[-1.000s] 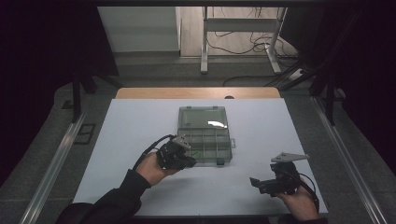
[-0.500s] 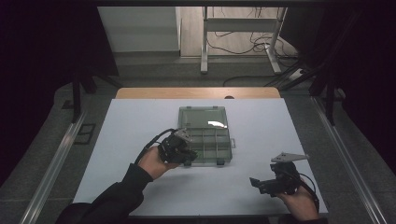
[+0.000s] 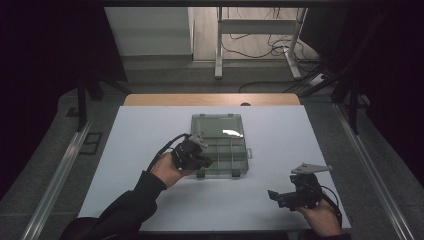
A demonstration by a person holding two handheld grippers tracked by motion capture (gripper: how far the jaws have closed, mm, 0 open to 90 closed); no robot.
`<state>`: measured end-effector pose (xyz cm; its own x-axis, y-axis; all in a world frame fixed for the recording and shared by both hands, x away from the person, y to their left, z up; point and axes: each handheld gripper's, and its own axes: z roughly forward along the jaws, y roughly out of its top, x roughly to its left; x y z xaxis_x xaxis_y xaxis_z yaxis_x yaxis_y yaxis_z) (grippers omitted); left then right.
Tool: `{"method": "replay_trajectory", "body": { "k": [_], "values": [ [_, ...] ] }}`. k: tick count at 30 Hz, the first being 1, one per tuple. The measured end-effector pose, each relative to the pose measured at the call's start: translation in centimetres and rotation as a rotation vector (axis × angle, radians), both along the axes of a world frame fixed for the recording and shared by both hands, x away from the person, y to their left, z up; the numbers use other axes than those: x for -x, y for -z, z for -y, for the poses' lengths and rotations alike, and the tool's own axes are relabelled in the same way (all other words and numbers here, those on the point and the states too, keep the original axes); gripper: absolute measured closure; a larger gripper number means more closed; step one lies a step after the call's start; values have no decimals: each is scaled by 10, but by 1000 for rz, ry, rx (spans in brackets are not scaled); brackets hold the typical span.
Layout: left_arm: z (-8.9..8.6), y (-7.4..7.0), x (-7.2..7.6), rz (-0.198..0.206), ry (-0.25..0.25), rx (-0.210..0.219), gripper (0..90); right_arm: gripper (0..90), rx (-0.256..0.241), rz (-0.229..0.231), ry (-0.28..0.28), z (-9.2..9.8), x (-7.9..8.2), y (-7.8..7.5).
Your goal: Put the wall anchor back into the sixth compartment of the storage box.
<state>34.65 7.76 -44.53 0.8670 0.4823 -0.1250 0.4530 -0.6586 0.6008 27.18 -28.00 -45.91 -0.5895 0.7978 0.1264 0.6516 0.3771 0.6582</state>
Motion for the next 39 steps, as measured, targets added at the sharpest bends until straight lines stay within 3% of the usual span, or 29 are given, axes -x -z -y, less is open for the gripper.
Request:
{"method": "replay_trajectory", "body": {
  "k": [28,39],
  "values": [
    [8,6,-23,14,-53,4,846,0,1,-4,-4,-1,0,0],
    [11,16,-29,13,-85,8,845,0,-1,-7,-8,-1,0,1]
  ]
}}
